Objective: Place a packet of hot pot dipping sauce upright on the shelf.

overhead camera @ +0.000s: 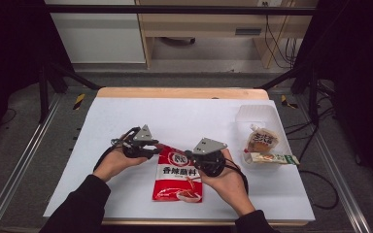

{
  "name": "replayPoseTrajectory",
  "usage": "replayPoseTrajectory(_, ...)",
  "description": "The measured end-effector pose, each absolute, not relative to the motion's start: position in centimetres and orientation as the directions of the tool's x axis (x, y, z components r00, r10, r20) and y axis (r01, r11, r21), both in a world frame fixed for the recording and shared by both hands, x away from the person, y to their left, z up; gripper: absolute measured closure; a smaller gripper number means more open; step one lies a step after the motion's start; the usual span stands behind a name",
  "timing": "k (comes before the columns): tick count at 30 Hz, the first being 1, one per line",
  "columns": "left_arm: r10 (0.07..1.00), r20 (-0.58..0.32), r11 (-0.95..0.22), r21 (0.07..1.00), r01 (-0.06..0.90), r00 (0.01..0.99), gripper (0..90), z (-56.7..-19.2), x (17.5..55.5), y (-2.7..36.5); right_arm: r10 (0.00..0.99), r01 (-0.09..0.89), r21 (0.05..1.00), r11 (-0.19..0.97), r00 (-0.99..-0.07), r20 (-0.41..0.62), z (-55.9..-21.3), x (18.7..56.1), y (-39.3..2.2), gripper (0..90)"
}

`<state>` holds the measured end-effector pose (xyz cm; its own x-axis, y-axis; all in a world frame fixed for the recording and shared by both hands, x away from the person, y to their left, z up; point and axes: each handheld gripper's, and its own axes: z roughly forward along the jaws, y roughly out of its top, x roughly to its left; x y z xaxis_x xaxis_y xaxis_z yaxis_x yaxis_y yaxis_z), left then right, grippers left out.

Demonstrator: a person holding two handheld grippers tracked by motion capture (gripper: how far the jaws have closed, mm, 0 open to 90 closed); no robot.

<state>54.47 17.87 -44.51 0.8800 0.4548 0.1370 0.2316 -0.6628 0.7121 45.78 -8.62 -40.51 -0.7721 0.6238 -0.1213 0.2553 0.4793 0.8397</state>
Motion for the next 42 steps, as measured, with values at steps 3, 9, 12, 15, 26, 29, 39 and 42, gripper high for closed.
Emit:
replayPoseTrajectory(3, 0.445, 0.139, -0.682, 0.693, 0.234, 0.885, 72.9, -44.4, 54.3, 17.7, 0.625, 0.26, 0.839, 0.478, -0.772, -0.117, -40.5, 45.9, -8.7, 90.0)
replayPoseTrajectory(9, 0.461, 0.125, -0.681, 0.685, 0.26, 0.879, 89.8, -43.9, 54.2, 17.7, 0.625, 0.265, 0.83, 0.491, -0.771, -0.123, -40.4, 46.1, -8.9, 90.0)
replayPoseTrajectory(12, 0.466, 0.129, -0.669, 0.699, 0.253, 0.876, 90.0, -43.3, 53.8, 18.0, 0.625, 0.277, 0.824, 0.494, -0.772, -0.115, -40.4, 46.3, -9.1, 90.0)
replayPoseTrajectory(15, 0.472, 0.12, -0.649, 0.718, 0.253, 0.873, 90.0, -42.5, 53.5, 18.3, 0.628, 0.287, 0.816, 0.501, -0.77, -0.114, -40.2, 46.6, -9.6, 90.0)
replayPoseTrajectory(26, 0.464, 0.124, -0.66, 0.709, 0.248, 0.877, 90.0, -42.3, 53.6, 18.3, 0.602, 0.275, 0.801, 0.532, -0.788, -0.129, -40.1, 46.6, -9.8, 90.0)
replayPoseTrajectory(29, 0.476, 0.153, -0.65, 0.724, 0.23, 0.866, 74.4, -42.4, 53.6, 18.1, 0.597, 0.268, 0.805, 0.529, -0.792, -0.128, -39.9, 46.4, -9.7, 90.0)
replayPoseTrajectory(39, 0.444, 0.153, -0.668, 0.713, 0.213, 0.883, 45.0, -43.7, 54.2, 17.5, 0.581, 0.254, 0.819, 0.515, -0.806, -0.116, -39.3, 46.0, -9.5, 90.0)
replayPoseTrajectory(42, 0.433, 0.146, -0.666, 0.717, 0.207, 0.889, 45.1, -43.8, 54.3, 17.3, 0.575, 0.247, 0.823, 0.511, -0.81, -0.114, -39.0, 45.8, -9.3, 90.0)
